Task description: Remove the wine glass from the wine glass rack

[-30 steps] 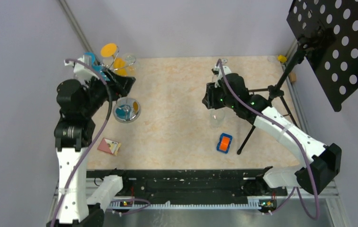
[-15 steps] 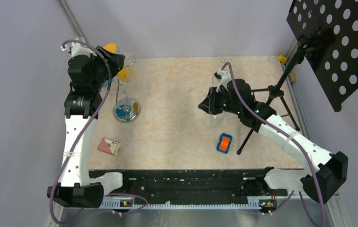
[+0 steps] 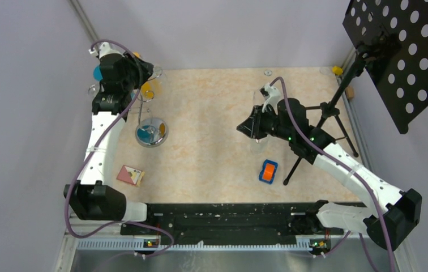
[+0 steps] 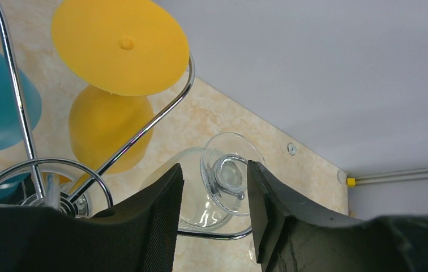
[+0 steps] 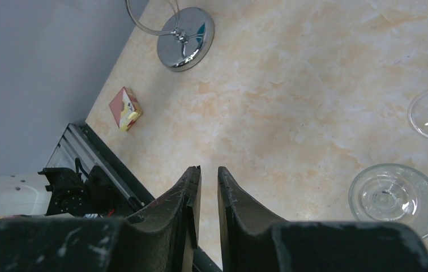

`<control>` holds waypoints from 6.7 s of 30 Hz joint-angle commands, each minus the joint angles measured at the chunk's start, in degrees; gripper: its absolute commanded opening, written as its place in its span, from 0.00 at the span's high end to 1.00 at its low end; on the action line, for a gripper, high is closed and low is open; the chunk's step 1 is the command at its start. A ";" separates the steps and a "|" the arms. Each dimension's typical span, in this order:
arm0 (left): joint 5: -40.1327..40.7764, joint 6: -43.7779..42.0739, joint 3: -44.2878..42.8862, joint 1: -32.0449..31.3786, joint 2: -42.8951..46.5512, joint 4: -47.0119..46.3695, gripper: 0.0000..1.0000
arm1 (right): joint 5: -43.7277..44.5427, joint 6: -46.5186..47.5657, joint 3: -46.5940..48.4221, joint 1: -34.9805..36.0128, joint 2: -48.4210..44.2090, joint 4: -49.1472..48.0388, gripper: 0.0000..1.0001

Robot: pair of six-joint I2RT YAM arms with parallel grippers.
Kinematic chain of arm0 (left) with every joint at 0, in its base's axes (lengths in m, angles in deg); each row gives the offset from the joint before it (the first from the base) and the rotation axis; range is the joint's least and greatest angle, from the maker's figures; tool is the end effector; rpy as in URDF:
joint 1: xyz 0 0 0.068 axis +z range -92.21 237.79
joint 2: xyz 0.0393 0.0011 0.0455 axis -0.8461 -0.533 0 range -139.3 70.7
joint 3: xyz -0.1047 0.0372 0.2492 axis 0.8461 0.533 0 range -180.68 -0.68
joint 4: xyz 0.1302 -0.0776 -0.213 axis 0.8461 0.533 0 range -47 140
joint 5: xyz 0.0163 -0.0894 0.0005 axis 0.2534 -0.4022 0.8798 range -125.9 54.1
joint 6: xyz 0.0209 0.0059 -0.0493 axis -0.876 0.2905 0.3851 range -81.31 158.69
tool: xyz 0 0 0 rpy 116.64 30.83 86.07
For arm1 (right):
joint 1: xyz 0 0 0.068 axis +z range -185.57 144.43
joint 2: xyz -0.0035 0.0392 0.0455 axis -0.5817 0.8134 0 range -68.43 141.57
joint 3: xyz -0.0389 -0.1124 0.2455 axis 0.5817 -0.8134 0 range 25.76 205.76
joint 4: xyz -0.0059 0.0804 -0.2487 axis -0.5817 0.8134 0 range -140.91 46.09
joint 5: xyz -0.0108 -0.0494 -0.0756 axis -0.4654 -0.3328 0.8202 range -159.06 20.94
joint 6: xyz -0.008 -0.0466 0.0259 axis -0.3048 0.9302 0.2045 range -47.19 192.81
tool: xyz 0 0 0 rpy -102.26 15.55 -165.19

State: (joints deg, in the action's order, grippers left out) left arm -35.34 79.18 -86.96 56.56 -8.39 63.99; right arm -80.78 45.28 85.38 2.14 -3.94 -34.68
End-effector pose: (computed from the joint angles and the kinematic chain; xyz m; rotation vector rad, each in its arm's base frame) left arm 0.3119 -0.0064 0.4369 -0.6251 1.7316 -0.5056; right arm 0.1989 0.1630 0.3516 -0.3254 2.0272 0.9346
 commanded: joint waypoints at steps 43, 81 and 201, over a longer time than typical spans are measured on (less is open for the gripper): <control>-5.67 8.04 7.74 3.32 3.75 -12.56 1.00 | -2.51 -2.88 -2.60 -0.27 -1.98 -6.08 0.90; -4.41 24.26 10.91 4.80 11.50 -16.51 1.00 | -2.34 -4.24 -3.11 -0.27 -2.35 -6.95 0.90; 11.35 20.64 3.41 -7.91 -0.09 -24.89 1.00 | -3.86 -8.76 -5.35 -0.27 -8.85 -11.13 0.41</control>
State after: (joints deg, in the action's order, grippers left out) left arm -23.87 100.16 -82.68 48.47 -10.45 44.56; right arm -85.15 36.60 79.65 2.14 -11.28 -43.51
